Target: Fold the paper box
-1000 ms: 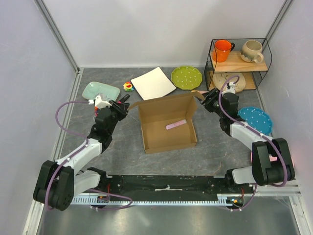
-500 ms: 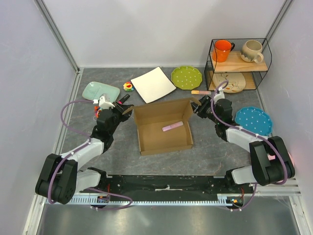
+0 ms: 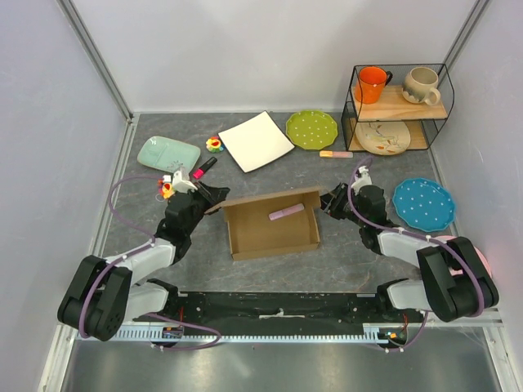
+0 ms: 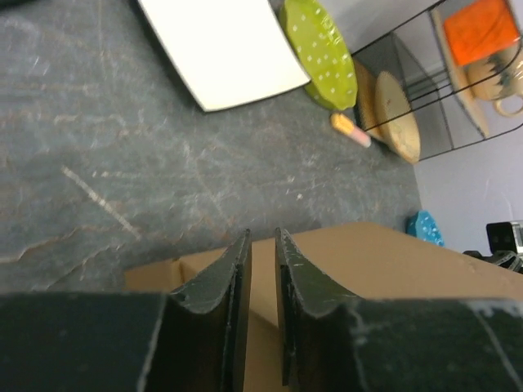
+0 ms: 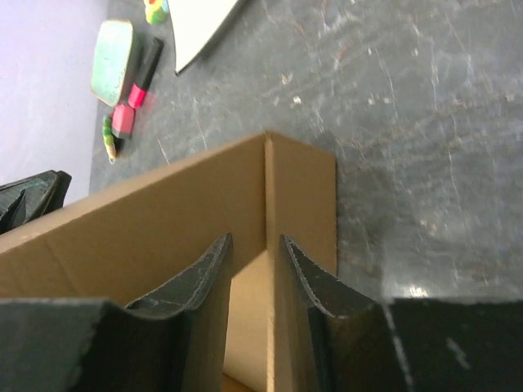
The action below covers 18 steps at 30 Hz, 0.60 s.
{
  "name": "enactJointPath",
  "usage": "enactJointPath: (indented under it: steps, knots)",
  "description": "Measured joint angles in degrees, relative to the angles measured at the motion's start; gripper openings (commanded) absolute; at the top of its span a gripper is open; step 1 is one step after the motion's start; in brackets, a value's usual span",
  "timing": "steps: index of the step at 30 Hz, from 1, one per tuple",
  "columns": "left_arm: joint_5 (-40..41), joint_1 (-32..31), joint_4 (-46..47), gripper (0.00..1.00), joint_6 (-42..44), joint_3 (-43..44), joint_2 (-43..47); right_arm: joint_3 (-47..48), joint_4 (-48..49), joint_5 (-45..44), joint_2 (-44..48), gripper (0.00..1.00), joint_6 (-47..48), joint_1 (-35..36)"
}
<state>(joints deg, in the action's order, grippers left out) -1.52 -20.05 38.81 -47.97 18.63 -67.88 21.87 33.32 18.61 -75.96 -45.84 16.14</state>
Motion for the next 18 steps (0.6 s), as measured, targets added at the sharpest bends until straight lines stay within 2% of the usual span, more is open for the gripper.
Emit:
enactJointPath:
  steps: [1, 3, 5, 9, 12, 14, 18]
  knots:
    - [0.0, -0.2, 0.5, 0.23, 0.0, -1.0, 0.0, -0.9, 0.0, 0.0, 0.3, 0.38, 0.3, 0.1]
    - [0.0, -0.4, 0.9, 0.23, 0.0, -2.8, 0.1, -2.3, -0.3, -0.3, 1.1, 0.50, 0.7, 0.2]
    - [0.0, -0.6, 1.1, 0.23, 0.0, -4.1, 0.2, -3.1, -1.6, -1.2, 2.3, 0.55, 1.0, 0.2]
    - [0.0, -1.2, 1.6, 0.22, 0.1, -5.0, 1.2, -3.2, -10.5, -9.3, 11.1, 0.64, 1.7, 0.3]
    - [0.6, -1.4, 2.1, 0.22, 0.7, -5.0, 2.6, -2.1, -19.2, -20.2, 23.2, 0.67, 1.9, 0.2]
    - [1.7, -1.5, 2.1, 0.24, 1.2, -5.0, 3.3, 1.3, -23.5, -26.6, 28.1, 0.67, 2.7, 0.1]
    - [5.2, -1.5, 0.6, 0.28, 1.8, -5.0, 4.9, 11.5, -25.1, -29.3, 28.2, 0.63, 4.5, -0.1]
